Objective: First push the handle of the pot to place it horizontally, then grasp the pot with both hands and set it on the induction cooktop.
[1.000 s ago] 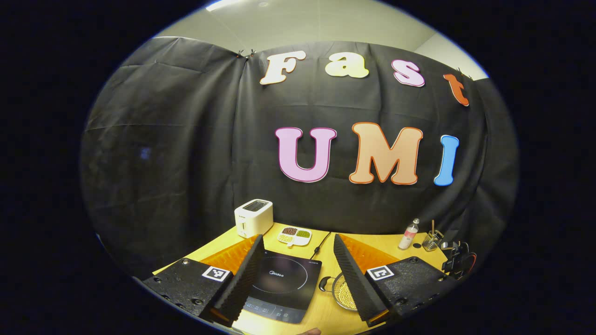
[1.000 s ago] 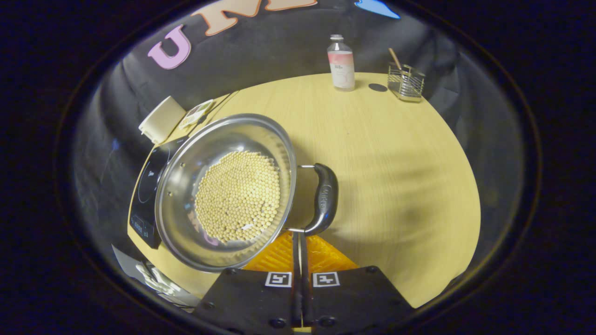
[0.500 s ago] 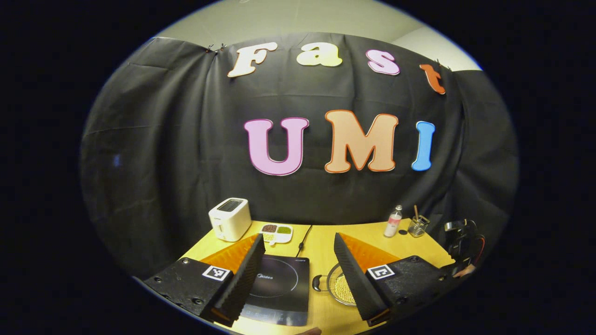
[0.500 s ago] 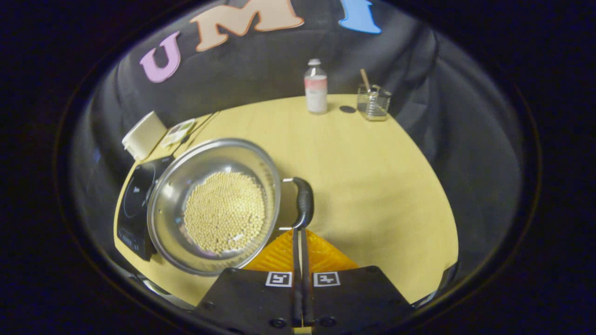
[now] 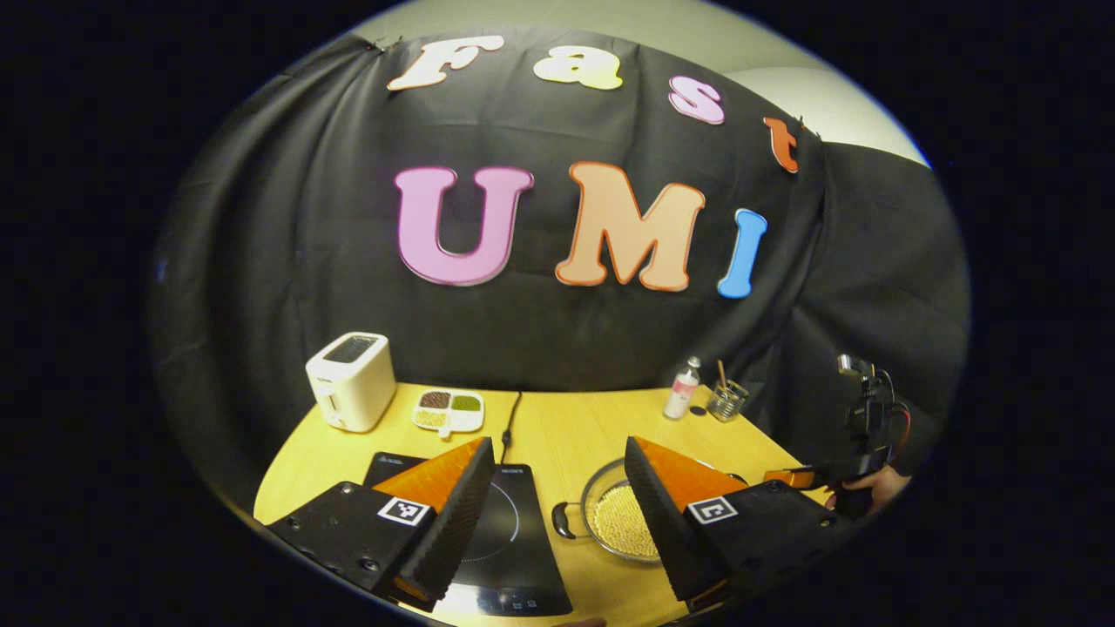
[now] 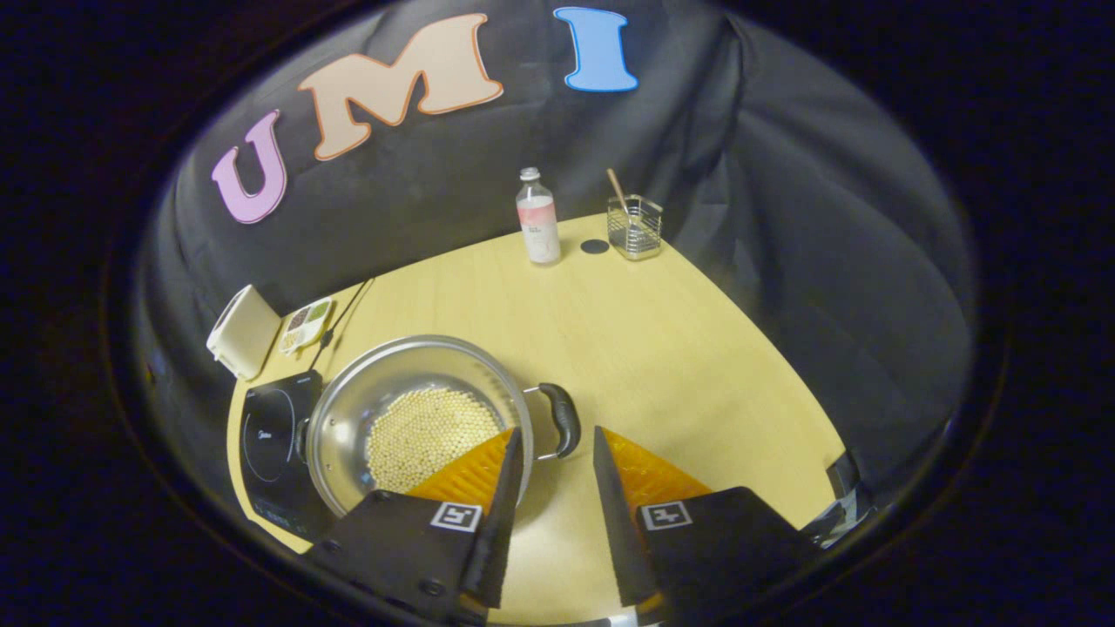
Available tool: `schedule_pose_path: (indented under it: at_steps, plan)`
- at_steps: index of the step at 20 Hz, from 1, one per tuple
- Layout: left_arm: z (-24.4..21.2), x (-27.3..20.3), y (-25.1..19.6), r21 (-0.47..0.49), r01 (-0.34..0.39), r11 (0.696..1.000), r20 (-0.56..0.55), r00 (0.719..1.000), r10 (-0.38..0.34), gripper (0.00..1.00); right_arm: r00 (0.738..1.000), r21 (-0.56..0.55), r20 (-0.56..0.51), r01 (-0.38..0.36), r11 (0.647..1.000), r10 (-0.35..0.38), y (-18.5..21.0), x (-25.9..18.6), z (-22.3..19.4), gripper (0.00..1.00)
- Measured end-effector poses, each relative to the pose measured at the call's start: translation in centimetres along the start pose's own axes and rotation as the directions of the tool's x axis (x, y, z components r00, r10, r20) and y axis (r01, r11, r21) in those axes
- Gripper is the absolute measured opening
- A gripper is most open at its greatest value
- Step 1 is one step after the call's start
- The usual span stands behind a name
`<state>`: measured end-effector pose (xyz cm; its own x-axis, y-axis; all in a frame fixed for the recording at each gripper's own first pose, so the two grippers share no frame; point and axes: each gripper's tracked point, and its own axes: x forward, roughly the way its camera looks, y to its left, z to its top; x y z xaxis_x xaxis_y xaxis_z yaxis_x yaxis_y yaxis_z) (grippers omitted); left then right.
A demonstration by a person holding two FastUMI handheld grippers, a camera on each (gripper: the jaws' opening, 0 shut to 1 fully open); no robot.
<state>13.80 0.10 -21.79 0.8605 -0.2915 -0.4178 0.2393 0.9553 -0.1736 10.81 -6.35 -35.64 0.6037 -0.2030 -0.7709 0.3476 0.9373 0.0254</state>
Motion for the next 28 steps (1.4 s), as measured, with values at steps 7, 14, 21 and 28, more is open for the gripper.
schedule_pose_path:
  at_steps: [7, 14, 21, 28]
  plan:
    - [-4.5, 2.4, 0.9, -0.039, 0.006, 0.999, -0.124, 0.992, -0.011, 0.92, 1.0, -0.095, -0.002, -0.019, 0.995, 0.019, 1.1, 0.3, 0.7, 0.92]
    - [-12.8, 5.4, -0.9, -0.047, -0.017, 0.999, -0.334, 0.943, 0.0, 0.93, 0.996, -0.155, -0.034, -0.09, 0.984, 0.085, 0.2, 4.2, 1.0, 0.95]
    - [-17.4, 9.7, -1.3, -0.037, -0.038, 0.999, -0.457, 0.889, 0.017, 0.87, 0.985, -0.144, -0.091, -0.16, 0.977, 0.148, -0.5, 8.1, 0.9, 0.95]
    - [-21.4, 12.3, -0.6, -0.037, -0.062, 0.997, -0.57, 0.821, 0.03, 0.88, 0.973, -0.131, -0.155, -0.193, 0.972, 0.173, -0.4, 10.8, -0.9, 0.92]
